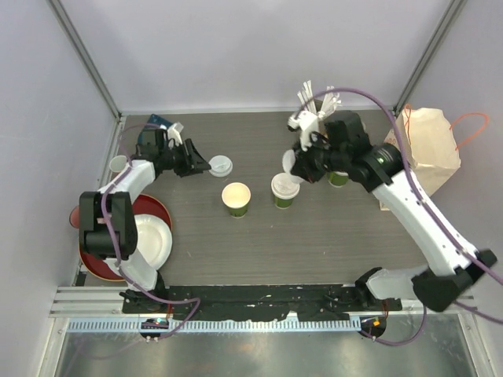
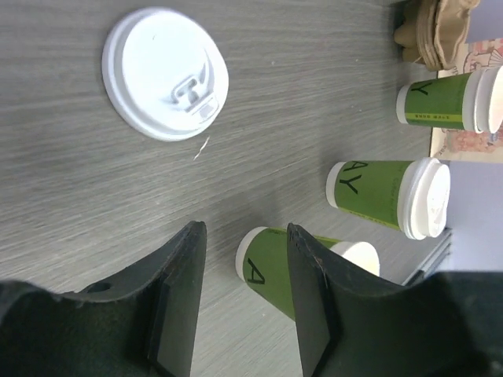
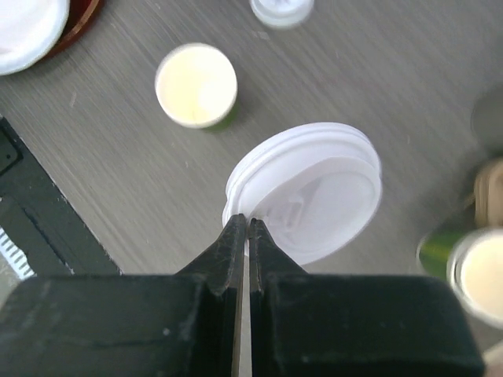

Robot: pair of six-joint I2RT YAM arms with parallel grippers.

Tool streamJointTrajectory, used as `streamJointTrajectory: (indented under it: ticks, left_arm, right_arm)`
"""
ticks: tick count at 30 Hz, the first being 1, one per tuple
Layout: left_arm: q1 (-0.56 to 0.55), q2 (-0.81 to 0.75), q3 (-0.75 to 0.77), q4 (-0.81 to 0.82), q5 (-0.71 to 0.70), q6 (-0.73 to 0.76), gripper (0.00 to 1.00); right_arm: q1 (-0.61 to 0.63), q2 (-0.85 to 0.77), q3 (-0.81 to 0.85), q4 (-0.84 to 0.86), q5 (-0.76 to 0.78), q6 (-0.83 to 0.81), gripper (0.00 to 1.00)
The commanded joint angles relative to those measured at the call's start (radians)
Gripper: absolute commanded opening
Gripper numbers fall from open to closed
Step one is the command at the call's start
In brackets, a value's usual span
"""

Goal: Pack the takeout coffee

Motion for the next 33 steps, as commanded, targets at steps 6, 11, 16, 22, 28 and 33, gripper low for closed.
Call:
streamJointTrajectory:
  ticks: [6,11,16,22,28,33]
  left_arm:
    - [0.007,-0.160,0.195,-0.360,-0.075,0.269,0.51]
    - [0.010,-0.212,0.165,-0.366,-0.098,0.326,0.50]
    - [0.021,-0.227,0.143,-0.368,-0.115,0.357,0.51]
    - [0.053,-0.214,0.134,-0.365,-0.089,0.355,0.51]
    - [0.054,-0.204,0.122,-0.356,-0.068,0.346,0.53]
    - [0.054,-0.218,0.113,-0.340,-0.068,0.348,0.55]
  right_arm:
    - [0.303,0.508,0.551,-0.308,0.162,-0.329,0.01]
    - [0.354,0.707,0.808,-0.475,0.166,-0.571,0.01]
    - [0.394,0.809,0.839,-0.547,0.149,-0.777,0.01]
    - [0.440,0.910,0.892,-0.612,0.233,-0.878,0.01]
    - [0.466,0.942,0.858,-0.610,0.254,-0.905,0.01]
    - [0.469,0.932,0.813,-0.612,0.256,-0.902,0.01]
